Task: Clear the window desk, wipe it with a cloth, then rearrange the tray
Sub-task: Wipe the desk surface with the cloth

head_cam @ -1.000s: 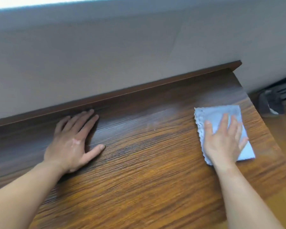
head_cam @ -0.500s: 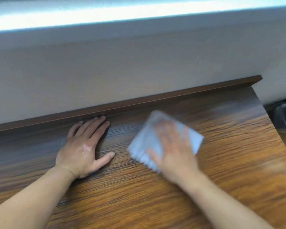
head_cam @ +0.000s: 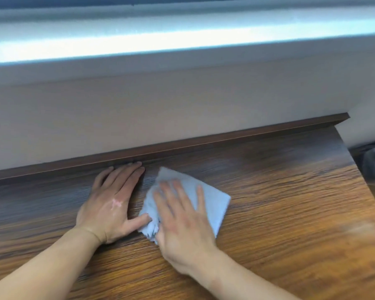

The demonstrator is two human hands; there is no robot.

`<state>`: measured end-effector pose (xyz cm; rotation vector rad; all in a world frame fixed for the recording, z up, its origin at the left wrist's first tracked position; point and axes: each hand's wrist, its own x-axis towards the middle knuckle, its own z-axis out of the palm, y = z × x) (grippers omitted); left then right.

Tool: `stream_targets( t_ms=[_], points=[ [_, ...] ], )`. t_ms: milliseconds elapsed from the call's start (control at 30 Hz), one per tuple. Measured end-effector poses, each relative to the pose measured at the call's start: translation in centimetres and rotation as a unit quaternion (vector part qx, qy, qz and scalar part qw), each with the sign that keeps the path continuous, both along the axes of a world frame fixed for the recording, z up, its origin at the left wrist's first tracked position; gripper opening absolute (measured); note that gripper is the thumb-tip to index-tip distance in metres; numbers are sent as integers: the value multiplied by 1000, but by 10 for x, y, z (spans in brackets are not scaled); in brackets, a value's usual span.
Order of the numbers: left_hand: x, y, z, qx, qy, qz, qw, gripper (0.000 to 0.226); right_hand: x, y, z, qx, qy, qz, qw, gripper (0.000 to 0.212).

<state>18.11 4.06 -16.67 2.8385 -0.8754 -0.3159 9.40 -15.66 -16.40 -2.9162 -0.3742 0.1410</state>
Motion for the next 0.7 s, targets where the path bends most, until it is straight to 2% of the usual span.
stream_targets(
  t_ms=[133,267,400,500,567,633,700],
  points=[
    [0,0,-2,-6,-22,-15,1000,91,55,-24,1,-3,28,121,992,78],
    [-1,-1,-1,3,-31,-7,1000,94,68,-59,0,11,16,104,994,78],
    [-1,-2,1,24,-30,-8,999,96,57,-144,4,-3,22,-7,1000,76],
    [-1,-3,3,36,-20,-10,999,97,49,-230,2,-11,26,-143,989,77],
    [-2,-5,6,40,-22,-10,999,96,45,-287,-1,-20,20,-273,962,78],
    [-3,-13,11,31,-25,6,999,95,43,-324,2,-14,30,-393,919,78],
    [-3,-31,15,9,-18,25,999,92,42,-317,6,-11,34,-448,893,75]
  ],
)
